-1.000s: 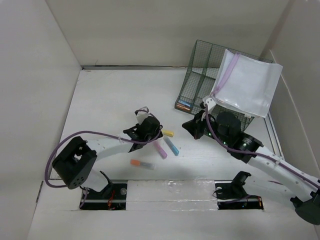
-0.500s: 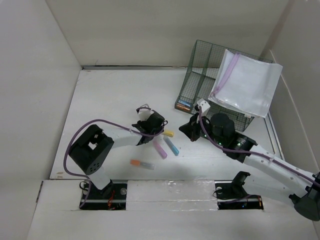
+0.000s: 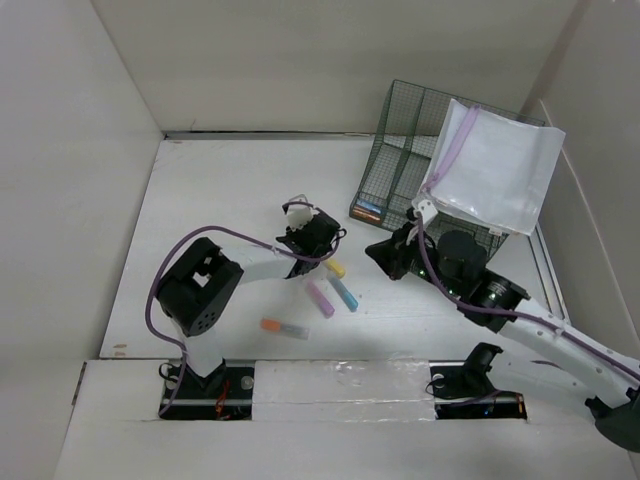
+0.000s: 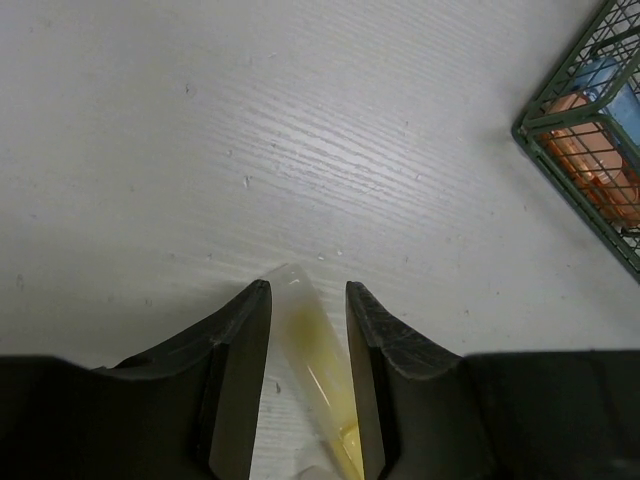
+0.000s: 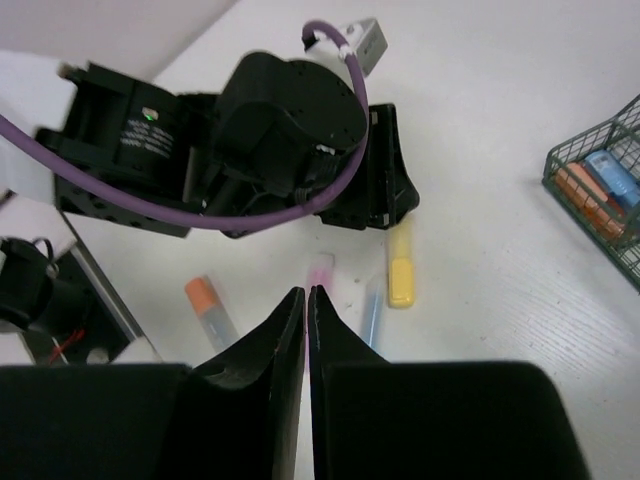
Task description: Organize the desk
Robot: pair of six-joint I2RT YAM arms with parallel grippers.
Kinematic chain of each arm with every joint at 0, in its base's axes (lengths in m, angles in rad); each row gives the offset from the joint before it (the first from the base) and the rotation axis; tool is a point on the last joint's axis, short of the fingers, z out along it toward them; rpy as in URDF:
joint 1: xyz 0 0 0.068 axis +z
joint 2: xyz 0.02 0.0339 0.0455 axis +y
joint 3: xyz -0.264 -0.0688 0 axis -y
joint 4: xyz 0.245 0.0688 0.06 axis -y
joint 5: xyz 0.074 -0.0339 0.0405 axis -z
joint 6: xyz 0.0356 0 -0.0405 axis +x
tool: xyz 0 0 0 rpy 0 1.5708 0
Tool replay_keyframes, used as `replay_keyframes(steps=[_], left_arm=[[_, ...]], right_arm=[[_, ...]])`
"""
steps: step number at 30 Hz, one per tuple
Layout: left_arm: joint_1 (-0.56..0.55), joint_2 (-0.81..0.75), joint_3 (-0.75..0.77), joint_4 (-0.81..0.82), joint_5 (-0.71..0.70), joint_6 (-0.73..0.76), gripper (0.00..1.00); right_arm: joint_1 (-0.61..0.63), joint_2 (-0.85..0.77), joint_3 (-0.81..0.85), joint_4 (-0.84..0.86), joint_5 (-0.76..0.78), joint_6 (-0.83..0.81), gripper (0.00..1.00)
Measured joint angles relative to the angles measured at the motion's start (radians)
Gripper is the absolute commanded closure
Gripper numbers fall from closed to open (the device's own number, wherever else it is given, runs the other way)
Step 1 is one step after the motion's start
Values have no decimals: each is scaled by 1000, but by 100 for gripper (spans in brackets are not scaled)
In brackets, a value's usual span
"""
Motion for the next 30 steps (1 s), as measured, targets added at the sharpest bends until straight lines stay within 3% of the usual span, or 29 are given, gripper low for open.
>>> replay_keyframes(steps=[1, 6, 17, 30], left_arm=[[0, 4, 6, 2, -2, 5, 70], [0, 26, 18, 18, -7, 27, 67], [0, 36, 11, -6, -20, 56, 54], [-58, 51, 25, -10, -10, 87, 57]], right_arm=[[0, -25, 0, 0, 13, 0, 79], [-12, -98, 17, -14, 64, 6, 68], [-154, -217, 43, -27, 103, 19, 66], [-198, -218, 30, -23, 21, 50, 66]])
